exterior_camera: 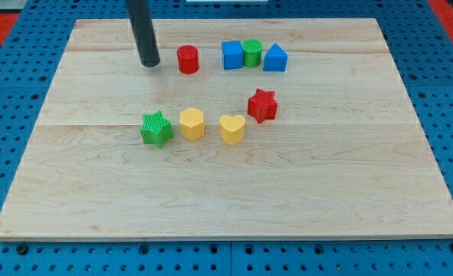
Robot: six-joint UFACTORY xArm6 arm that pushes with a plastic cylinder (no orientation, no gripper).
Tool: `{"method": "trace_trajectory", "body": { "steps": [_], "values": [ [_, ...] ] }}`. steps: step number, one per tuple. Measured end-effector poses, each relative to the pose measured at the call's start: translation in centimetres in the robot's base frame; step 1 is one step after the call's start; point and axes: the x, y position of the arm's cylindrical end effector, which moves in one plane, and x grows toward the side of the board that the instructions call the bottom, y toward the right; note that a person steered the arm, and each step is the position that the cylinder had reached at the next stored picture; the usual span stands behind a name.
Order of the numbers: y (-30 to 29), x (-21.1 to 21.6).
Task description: Move red circle slightly right
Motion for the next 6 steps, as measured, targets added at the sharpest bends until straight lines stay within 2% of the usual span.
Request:
{"method": "trace_trajectory", "body": {
  "steps": [5, 6],
  "values": [
    [4.3, 0.0],
    [2.1, 0.0]
  ]
}}
